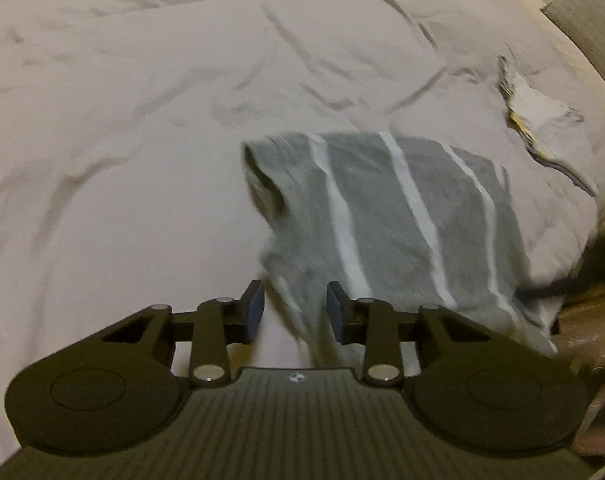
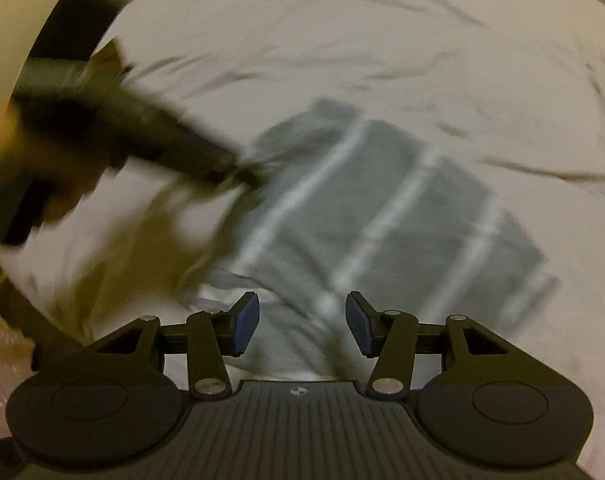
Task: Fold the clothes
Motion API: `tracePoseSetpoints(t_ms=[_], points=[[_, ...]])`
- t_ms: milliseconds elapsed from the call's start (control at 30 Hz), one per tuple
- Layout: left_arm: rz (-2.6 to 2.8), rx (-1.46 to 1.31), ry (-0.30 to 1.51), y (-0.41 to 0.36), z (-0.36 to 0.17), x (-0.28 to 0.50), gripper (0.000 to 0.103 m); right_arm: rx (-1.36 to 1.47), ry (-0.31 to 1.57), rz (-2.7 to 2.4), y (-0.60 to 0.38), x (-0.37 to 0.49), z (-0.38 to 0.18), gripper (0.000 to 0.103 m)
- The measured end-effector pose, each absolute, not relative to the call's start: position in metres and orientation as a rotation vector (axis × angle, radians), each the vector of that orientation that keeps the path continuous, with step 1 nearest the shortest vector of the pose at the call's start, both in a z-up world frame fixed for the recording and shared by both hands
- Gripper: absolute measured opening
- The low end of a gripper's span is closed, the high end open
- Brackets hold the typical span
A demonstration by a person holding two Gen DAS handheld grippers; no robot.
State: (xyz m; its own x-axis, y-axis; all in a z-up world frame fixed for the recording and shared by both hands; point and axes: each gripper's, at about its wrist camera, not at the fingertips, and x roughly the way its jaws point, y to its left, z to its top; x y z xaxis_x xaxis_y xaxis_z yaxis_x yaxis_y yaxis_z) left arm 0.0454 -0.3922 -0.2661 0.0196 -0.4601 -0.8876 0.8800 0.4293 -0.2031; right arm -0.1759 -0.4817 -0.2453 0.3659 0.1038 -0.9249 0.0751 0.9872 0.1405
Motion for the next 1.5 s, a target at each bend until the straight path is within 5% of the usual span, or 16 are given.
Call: tracePoseSetpoints(t_ms=[233,267,367,767,1067,1133,1267,1333,1500], points=[[-0.996,0.468,1.065,-0.345,-0.231,0.080,0.037,0.137,1.173,-0.019,-0.430,-0.121,-0.294,0.049],[-0.996,0.469,1.066,-0.341,-0.231,0.079,0.037,0.123,1.192,-0.041,-0.429,-0.115,-0.301,0.043],[-0.995,0.472,1.070,-0.330,-0.232,0.076,0.037,0.151,1.206,-0.085,-0.442,-0.115,-0.294,0.000],[-1.178,0.496,1.032,-0.375,-0.254,0.042,0.061,0.225,1.023,-0.381,-0.573,-0.214,-0.148,0.000],[-1.252,0.593,0.956,-0.457,-0.267,0.011,0.066,0.196,1.021,-0.368,-0.657,-0.219,-0.147,0.000],[-1.254,0.625,0.939,-0.475,-0.268,0.003,0.059,0.190,1.022,-0.340,-0.674,-0.215,-0.151,0.000],[-1.229,0.667,0.939,-0.513,-0.270,0.001,0.010,0.166,1.003,-0.287,-0.722,-0.197,-0.151,0.000],[-1.213,0.656,0.944,-0.523,-0.265,0.010,0.002,0.148,0.987,-0.263,-0.744,-0.184,-0.152,0.000],[-1.173,0.629,0.957,-0.547,-0.252,0.033,0.001,0.113,0.956,-0.251,-0.783,-0.154,-0.160,0.000]])
